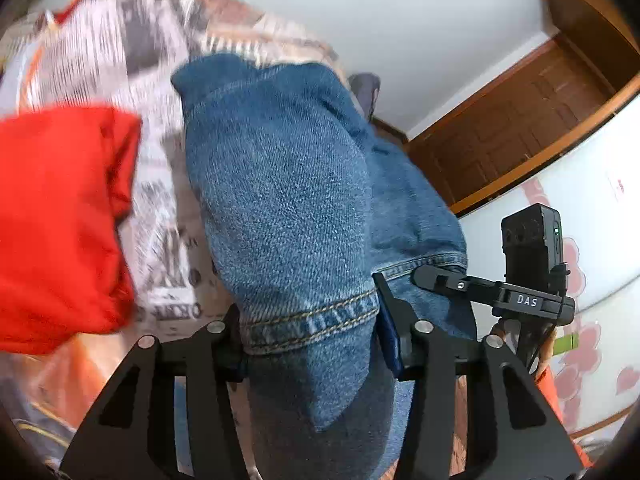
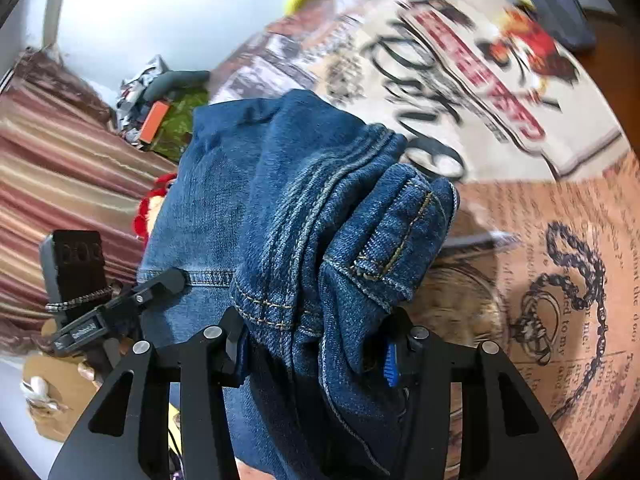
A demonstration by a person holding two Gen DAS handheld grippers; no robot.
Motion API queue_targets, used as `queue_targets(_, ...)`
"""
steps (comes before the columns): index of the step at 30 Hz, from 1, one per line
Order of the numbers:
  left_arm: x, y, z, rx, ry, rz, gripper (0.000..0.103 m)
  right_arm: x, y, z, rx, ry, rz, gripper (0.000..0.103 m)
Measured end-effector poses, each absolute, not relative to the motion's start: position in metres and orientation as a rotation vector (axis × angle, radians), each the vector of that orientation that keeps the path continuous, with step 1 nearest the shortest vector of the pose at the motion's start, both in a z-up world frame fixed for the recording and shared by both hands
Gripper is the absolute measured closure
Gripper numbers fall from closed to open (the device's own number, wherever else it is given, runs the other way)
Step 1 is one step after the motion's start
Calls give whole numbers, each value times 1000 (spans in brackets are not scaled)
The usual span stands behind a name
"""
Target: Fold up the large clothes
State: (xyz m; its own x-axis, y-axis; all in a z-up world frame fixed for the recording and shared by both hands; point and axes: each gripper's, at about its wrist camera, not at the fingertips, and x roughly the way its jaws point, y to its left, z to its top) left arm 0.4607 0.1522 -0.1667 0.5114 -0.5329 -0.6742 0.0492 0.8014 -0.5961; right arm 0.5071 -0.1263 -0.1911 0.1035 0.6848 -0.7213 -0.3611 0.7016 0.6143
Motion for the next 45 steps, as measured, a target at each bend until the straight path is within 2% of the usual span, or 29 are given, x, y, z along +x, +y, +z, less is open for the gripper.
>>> queue_targets(7,424,214,-91,-543,808,-353,55,495,-68,-137,291,1133,863,58)
queue_targets(15,412,297,-66,-504,750,-252,55,498,28,-127,268,1066,957,58)
queue_targets(21,425,356,-106,-524,779,-170,55,513,88,-162,240,1100,979,58)
queue_targets(28,458,408,-203,-595,883,-15,55,531,144,-234,130,1188,879,59)
queue_targets(30,461,417,-226,-585,909,33,60,533,149,-253,86,1218,827,58)
queue_targets(33,458,423,-247,-523,908,64,60,541,136,-267,132,1237,815,53)
queue_targets(37,443,416,-237,-522,902,48,59,538,118,-258,108,1225,802,52)
queue_targets(45,400,368,-200,-281,919,111,59,483,89,-199,-65,1067,743,52)
